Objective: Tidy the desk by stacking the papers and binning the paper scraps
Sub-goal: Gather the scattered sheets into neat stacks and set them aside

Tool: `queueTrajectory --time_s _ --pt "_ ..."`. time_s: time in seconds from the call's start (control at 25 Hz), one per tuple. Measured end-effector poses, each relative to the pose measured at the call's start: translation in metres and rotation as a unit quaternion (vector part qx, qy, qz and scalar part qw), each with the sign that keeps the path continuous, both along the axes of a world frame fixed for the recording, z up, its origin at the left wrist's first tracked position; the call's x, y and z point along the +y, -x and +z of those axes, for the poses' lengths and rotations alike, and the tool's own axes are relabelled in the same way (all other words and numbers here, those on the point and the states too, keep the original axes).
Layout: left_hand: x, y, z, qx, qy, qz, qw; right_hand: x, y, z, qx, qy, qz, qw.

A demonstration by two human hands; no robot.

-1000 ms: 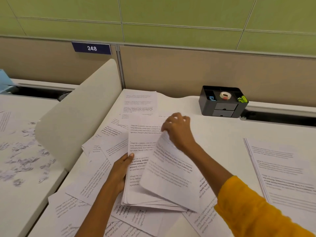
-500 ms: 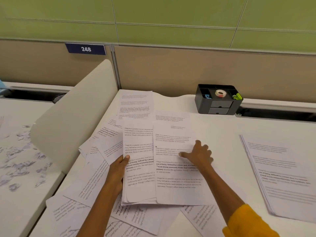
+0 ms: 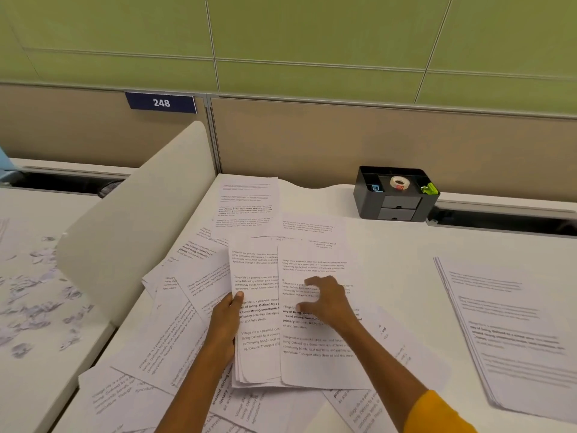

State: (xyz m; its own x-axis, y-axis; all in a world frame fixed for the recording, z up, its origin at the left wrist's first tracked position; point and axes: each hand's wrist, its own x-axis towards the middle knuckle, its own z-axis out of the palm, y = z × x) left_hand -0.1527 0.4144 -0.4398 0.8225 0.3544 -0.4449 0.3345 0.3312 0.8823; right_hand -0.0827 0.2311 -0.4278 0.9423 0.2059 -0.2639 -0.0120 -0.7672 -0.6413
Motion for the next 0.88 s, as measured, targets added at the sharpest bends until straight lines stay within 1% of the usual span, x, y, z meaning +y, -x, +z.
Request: queueTrajectory --time_s 0.04,0.12,0.2,0.32,0.44,0.48,0.56,0.64,0.68,0.72,0.76,0.8,0.88 --pt "-0.001 0.0 0.0 0.004 -0.003 0.0 1.0 0.006 0.005 -0.002 -0.022 0.059 0.039 0.997" --pt "-0.002 0.002 -0.002 0.012 -0.015 -0.005 1.0 0.017 0.015 -0.009 -0.055 0.16 0.122 0.978" --pt "-0.003 0.003 -0.003 0.02 -0.029 -0.003 0.999 0.028 0.023 -0.016 -0.053 0.188 0.172 0.966" --pt "-0.004 0.003 -0.003 0.02 -0.044 0.002 0.999 0.044 0.032 -0.022 -0.036 0.171 0.19 0.966" --pt "-0.005 0.003 -0.001 -0.003 -0.049 -0.002 0.999 0.062 0.037 -0.021 -0.025 0.133 0.197 0.971" --pt "-0.006 0.004 -0.001 -0.012 -0.052 -0.007 0.999 0.065 0.038 -0.019 -0.025 0.112 0.204 0.972" --pt "-0.006 0.006 -0.002 -0.022 -0.069 -0.021 0.997 0.067 0.035 -0.014 -0.022 0.029 0.211 0.977" --pt "-0.002 0.008 0.0 -0.024 -0.086 -0.019 0.996 0.058 0.025 -0.011 -0.041 -0.077 0.173 0.981" --pt "0.003 0.009 0.002 -0.027 -0.091 -0.009 0.995 0.05 0.016 -0.009 -0.064 -0.113 0.124 0.984" --pt "0.008 0.01 0.004 -0.032 -0.092 0.007 0.995 0.04 0.006 -0.008 -0.09 -0.12 0.057 0.987" --pt "0.015 0.012 0.006 -0.038 -0.091 0.027 0.995 0.028 -0.005 -0.008 -0.107 -0.096 -0.013 0.989" --pt "0.023 0.014 0.007 -0.045 -0.088 0.048 0.994 0.016 -0.015 -0.007 -0.11 -0.04 -0.075 0.99" --pt "0.038 0.018 0.007 -0.054 -0.078 0.085 0.992 -0.005 -0.025 -0.005 -0.069 0.122 -0.146 0.979"
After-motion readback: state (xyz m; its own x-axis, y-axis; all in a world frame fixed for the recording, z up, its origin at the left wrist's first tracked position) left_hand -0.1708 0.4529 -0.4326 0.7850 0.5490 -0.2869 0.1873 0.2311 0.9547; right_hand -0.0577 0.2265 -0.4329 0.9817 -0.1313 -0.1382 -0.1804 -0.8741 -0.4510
